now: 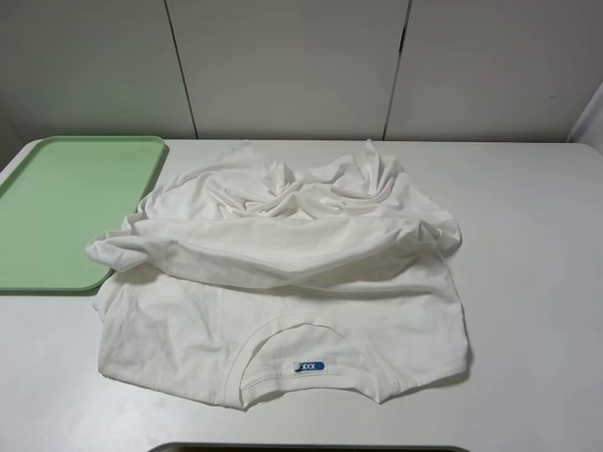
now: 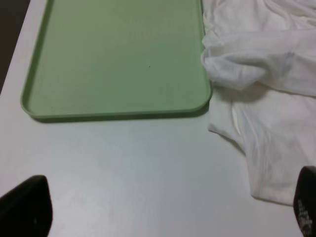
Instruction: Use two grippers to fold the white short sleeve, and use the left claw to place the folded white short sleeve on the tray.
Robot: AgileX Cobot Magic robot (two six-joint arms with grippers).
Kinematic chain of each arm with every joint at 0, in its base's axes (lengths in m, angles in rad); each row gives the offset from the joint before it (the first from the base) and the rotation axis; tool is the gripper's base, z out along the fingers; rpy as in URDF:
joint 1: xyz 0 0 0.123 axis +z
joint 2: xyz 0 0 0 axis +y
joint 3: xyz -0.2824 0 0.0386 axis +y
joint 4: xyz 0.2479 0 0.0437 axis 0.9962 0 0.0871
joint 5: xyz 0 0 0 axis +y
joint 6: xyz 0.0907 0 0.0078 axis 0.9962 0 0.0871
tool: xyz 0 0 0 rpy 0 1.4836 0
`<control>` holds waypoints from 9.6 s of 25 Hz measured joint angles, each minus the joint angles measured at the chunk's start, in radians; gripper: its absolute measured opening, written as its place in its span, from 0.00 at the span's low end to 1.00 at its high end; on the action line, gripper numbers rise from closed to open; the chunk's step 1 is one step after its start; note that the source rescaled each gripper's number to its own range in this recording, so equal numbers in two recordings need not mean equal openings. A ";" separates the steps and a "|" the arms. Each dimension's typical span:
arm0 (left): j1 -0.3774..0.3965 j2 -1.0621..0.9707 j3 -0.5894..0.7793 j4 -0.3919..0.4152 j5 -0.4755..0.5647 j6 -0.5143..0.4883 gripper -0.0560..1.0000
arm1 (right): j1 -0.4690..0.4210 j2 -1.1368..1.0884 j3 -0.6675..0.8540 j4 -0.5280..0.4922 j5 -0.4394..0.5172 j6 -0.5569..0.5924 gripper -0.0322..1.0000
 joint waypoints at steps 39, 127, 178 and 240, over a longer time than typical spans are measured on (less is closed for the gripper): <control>0.000 0.000 0.000 -0.001 0.001 0.000 0.98 | 0.000 0.000 0.000 0.001 0.000 0.000 1.00; -0.221 1.658 -0.400 -0.324 -0.520 1.162 0.89 | 0.375 1.820 -0.326 -0.517 -0.665 -0.446 0.03; -0.231 1.037 -0.886 -0.353 -0.392 0.997 0.05 | 0.387 1.139 -0.698 -1.114 -0.402 -0.144 0.03; -0.465 1.900 -0.855 -0.289 0.013 1.396 0.14 | 0.166 1.865 -0.451 -1.037 -0.668 -0.612 0.10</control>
